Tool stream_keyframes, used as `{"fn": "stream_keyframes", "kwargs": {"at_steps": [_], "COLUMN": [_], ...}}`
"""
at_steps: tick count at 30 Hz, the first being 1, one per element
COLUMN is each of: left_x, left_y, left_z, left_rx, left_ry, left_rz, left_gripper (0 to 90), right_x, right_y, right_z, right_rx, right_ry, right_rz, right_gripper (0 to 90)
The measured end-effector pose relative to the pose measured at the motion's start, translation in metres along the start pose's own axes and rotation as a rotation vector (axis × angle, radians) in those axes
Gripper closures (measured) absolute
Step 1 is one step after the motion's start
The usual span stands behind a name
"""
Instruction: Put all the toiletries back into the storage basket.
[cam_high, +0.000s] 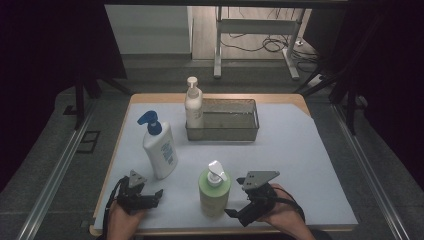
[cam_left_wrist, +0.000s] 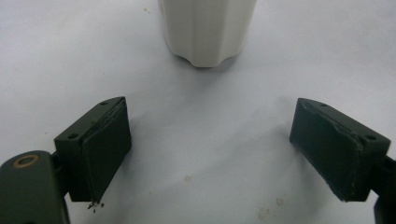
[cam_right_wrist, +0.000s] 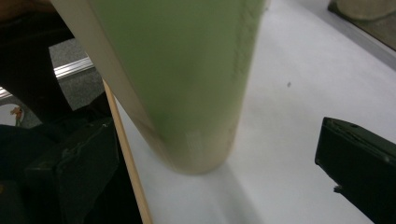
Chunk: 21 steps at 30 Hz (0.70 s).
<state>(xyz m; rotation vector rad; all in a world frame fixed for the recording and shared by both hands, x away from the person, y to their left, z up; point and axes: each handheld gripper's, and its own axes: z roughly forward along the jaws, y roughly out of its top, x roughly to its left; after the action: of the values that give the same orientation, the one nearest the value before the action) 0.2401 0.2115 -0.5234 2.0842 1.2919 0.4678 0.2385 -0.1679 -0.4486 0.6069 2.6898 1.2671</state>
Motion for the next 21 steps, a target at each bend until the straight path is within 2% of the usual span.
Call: {"fn": "stream_keyframes", "kwargs": {"at_steps": [6,12,21], "left_x": [0.0,0.0,0.0], "left_y": [0.0,0.0,0.0], "left_z": [0.0,0.0,0.0], "left_rx": [0.0,0.0,-0.001], "left_ry": [0.001,0.001,0.0], "left_rz": [0.0,0.0,-0.001], "left_gripper": [12.2,12.2,12.2], "right_x": [0.006,0.012,0.018], "right_y": [0.013,0.024,0.037], "right_z": [0.004,0.01,0.019], "right_rx": [-0.018,-0.011,-0.03], "right_ry": [0.006,0.005,-0.005], "right_rz": [-0.006,-0.032,-0.063], "right_gripper": [0.3,1.1,4.7]}}
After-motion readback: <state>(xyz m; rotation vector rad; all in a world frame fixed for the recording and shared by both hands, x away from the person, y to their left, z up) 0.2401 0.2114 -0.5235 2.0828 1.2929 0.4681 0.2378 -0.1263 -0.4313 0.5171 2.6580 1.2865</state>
